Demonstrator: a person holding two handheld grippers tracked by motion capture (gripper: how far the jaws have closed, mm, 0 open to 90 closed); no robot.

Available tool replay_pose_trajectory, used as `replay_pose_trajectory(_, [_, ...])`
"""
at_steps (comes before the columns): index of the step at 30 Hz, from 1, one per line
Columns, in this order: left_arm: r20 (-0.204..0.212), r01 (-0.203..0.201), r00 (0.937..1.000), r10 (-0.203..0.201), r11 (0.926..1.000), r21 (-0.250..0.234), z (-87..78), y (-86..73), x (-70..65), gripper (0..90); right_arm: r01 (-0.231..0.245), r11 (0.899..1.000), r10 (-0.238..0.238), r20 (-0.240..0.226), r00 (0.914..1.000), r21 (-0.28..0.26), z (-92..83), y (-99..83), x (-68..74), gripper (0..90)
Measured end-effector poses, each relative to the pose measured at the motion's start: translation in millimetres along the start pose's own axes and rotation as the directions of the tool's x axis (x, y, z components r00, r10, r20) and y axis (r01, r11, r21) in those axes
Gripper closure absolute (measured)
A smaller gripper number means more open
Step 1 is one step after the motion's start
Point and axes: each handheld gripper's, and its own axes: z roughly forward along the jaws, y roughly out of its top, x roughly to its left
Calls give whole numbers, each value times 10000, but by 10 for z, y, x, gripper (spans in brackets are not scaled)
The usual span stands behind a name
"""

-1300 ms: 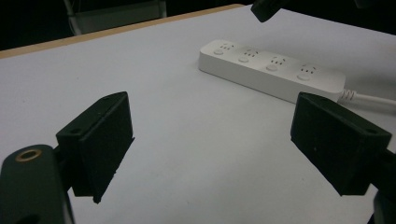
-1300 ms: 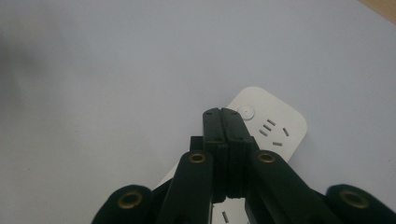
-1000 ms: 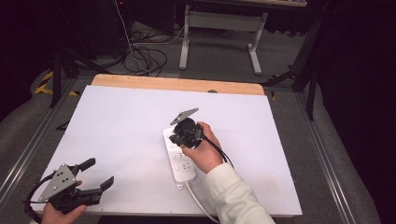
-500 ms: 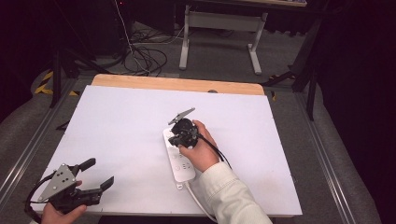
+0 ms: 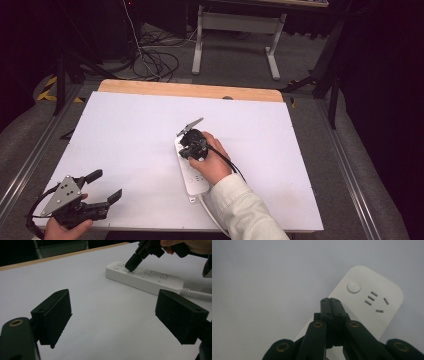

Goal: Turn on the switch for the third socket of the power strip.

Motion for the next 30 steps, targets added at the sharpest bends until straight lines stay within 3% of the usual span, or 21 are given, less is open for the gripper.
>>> replay_pose_trajectory(15, [7,-9,10000,9,10000,-7,3,1,-4,139,193,9998,-193,430,9989,-10,17,-1,47,900])
replay_pose_trajectory(30, [-1,-20,10000,20,10000,-1,3,0,-7,139,27,10000,-29,649,9979,35,33,-4,81,900])
